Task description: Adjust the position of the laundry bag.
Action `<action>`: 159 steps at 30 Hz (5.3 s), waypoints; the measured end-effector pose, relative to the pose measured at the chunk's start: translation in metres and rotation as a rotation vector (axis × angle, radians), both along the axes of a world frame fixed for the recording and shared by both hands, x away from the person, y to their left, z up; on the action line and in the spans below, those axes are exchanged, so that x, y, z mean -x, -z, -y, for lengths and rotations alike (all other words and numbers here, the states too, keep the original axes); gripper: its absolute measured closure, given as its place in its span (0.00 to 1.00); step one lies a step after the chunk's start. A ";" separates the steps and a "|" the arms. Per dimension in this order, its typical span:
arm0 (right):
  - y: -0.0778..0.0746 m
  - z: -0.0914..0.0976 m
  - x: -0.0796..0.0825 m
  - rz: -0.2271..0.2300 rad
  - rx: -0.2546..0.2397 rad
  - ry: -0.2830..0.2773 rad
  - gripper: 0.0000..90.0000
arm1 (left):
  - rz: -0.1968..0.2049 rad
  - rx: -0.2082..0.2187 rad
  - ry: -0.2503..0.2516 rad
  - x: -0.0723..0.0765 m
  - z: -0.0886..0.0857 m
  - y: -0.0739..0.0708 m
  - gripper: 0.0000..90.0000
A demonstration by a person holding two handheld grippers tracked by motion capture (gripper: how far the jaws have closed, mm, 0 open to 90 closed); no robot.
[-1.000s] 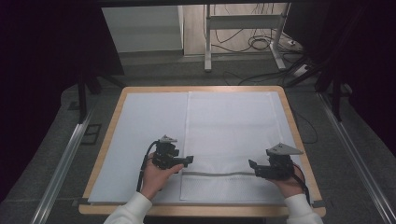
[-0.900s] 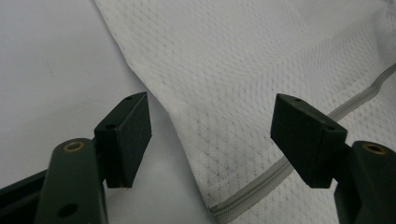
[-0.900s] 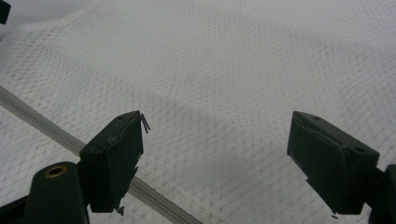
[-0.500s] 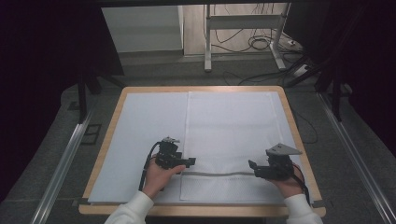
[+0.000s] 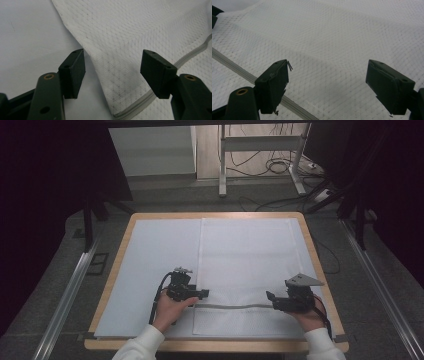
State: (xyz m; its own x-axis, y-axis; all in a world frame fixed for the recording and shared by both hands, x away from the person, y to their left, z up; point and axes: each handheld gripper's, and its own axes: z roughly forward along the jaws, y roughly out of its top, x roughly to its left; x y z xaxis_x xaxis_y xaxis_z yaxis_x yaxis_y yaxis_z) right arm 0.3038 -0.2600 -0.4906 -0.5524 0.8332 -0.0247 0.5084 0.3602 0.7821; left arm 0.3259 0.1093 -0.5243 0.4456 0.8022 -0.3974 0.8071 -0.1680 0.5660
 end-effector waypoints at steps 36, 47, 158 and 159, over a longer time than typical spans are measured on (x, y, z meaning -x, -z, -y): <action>-0.004 0.003 -0.001 0.003 -0.005 0.015 0.20 | 0.037 -0.045 0.036 -0.001 0.006 0.006 0.98; -0.036 0.005 -0.016 -0.084 -0.044 0.021 0.20 | 0.041 -0.023 0.044 0.000 0.002 0.001 0.99; 0.008 0.060 -0.060 -0.299 0.024 0.168 0.97 | 0.047 0.013 0.007 0.003 -0.031 0.000 0.99; 0.008 0.059 -0.060 -0.298 0.027 0.165 0.97 | 0.047 0.012 0.004 0.003 -0.031 0.000 0.99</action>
